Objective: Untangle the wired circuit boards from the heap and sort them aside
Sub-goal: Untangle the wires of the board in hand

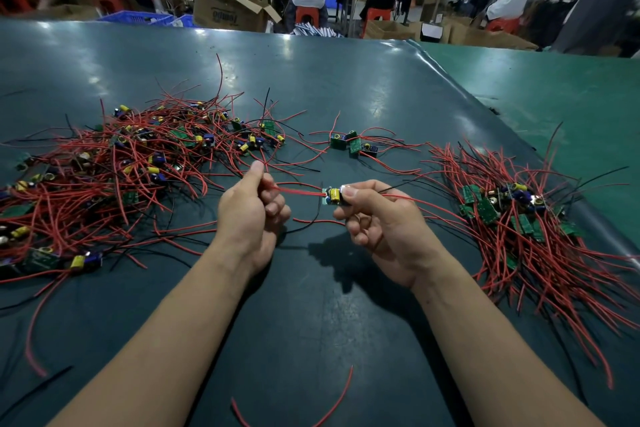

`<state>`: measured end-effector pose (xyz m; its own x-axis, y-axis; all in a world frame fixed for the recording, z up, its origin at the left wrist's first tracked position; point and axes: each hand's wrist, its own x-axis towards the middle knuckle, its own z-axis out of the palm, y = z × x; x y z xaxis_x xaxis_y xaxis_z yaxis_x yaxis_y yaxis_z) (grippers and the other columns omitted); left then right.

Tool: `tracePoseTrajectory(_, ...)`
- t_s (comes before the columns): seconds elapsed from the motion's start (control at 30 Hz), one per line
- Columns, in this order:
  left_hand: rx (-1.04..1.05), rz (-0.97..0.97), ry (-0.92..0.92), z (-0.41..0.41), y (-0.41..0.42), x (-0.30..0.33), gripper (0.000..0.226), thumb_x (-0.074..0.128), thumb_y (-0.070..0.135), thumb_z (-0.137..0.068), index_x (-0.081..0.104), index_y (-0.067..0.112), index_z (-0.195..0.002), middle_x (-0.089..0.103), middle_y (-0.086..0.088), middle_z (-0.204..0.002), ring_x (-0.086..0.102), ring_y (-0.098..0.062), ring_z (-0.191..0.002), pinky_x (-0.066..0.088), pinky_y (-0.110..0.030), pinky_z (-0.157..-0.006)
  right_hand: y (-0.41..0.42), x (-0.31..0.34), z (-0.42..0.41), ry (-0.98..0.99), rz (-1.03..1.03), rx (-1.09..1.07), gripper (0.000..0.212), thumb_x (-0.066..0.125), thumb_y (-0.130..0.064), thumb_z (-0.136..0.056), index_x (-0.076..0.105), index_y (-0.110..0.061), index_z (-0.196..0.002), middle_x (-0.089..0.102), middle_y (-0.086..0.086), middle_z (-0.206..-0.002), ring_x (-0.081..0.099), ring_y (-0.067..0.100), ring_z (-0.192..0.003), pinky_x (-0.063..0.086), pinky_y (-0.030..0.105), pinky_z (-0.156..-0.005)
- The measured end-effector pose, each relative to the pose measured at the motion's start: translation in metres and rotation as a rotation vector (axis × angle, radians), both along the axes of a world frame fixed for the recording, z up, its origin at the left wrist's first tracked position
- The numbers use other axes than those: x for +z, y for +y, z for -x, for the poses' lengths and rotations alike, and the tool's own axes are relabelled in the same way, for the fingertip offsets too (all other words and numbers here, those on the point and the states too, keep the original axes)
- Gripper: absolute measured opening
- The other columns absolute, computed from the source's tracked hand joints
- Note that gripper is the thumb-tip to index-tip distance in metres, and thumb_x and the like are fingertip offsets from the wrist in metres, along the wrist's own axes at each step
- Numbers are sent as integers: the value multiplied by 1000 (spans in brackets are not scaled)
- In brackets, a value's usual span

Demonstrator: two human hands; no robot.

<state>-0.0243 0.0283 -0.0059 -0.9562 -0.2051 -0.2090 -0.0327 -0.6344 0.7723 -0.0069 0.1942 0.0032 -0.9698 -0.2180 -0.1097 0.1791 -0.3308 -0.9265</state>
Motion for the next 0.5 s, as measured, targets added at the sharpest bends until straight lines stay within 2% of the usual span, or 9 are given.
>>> tracePoseTrajectory(0.07,-45,-84,-14,0,0,3,41,45,27,-102,41,18,-63,28,8,-43,25,-5,-33,24,-16,-36,-1,0,-1,12,-2,23,8,66,-9,-84,59,-9,-88,66,11,-64,51,10,-45,38,17,-39)
tracePoseTrajectory(0.2,42,7,-21,0,-2,2,27,53,27,-100,62,10,-80,47,7,-52,36,-3,-40,30,-14,-39,2,2,2,-9,13,-46,7,66,-9,-82,59,-10,-82,65,9,-62,50,8,-43,36,16,-37)
tracePoseTrajectory(0.3,4,-88,-26,1,-7,4,21,55,26,-98,63,11,-86,49,9,-57,39,-1,-42,31,-12,-40,5,2,4,-33,27,-108,10,61,-6,-88,58,-12,-80,64,7,-60,48,7,-42,35,15,-37)
tracePoseTrajectory(0.43,-138,-426,-42,0,-14,6,29,52,15,-93,51,16,-65,39,11,-51,34,-2,-37,28,-12,-37,3,1,3,-22,21,-84,6,62,-6,-88,59,-10,-85,65,7,-61,49,8,-44,36,16,-38)
tracePoseTrajectory(0.5,-234,-496,-33,-2,-17,5,33,52,12,-84,42,19,-53,30,11,-45,30,-4,-33,25,-13,-35,1,0,2,-4,1,-57,4,63,-6,-88,60,-9,-86,65,8,-62,50,9,-45,37,17,-38)
